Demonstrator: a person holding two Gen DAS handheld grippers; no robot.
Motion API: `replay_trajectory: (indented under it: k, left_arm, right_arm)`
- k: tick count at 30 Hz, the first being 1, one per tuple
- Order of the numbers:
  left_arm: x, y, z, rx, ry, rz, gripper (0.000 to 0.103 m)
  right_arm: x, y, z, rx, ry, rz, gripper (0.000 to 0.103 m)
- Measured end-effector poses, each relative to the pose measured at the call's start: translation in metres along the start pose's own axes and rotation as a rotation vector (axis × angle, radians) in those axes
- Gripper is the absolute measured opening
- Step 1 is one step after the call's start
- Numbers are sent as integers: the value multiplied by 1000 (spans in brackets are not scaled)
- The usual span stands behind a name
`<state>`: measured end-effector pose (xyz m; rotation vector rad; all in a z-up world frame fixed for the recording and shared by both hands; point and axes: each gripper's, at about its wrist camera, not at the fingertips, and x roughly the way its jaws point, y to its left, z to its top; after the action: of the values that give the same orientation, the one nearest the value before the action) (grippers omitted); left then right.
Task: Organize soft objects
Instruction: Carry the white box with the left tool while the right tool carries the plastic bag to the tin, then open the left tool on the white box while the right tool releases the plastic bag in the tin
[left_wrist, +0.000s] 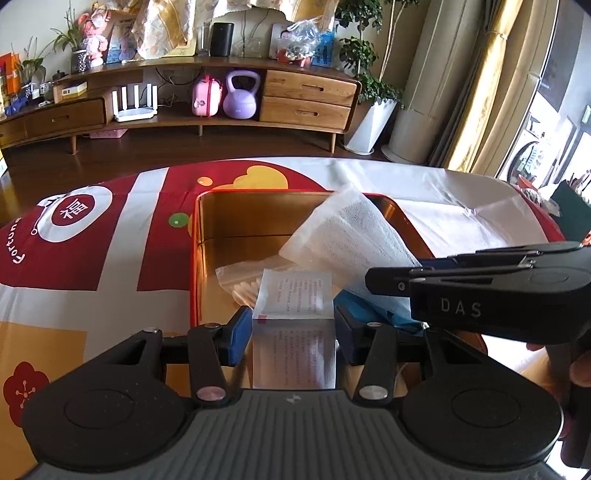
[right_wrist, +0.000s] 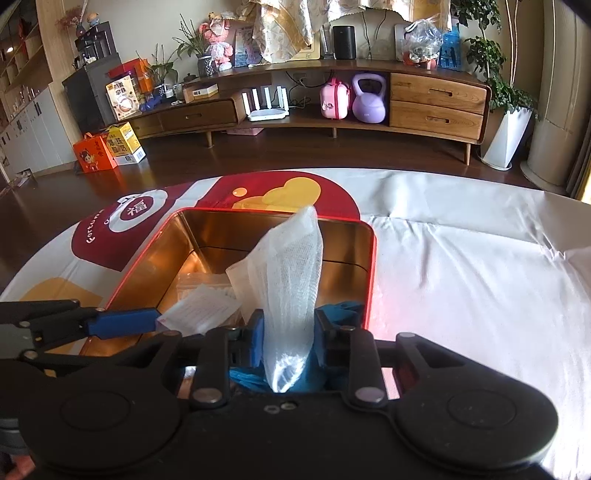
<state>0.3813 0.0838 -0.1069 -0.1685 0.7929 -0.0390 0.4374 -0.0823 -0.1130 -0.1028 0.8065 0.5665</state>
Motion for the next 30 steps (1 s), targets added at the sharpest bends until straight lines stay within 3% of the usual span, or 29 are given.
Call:
replay_trajectory:
  k: [3,7,12,16,20,25,30]
  left_arm:
    - [0,-1,-1,1,-3,4,48]
    - [-4,-1,-1,-1,-14,12,49]
    - [-17,-2,-1,-6,-37,2,64]
    - [-31,-3,0,-16,-56,5,64]
    - [-49,-7,1,-9,-69,13,64]
    - [-75,-15,-1,5,-90,10,64]
    - [-103,-22,-6,10,-107,1,64]
  right_arm:
    - [-5,0,0,5,-12,6,34]
    - [-13,-1,0,17,-23,15,35]
    - [-30,1,1,9,-30,21,38]
    - [-48,0,1,20,-40,30,39]
    - [-70,3,-1,20,-61,26,53]
    - [-98,8,-3,20,-84,32,54]
    - [-129,16,-8,13,-113,36,62]
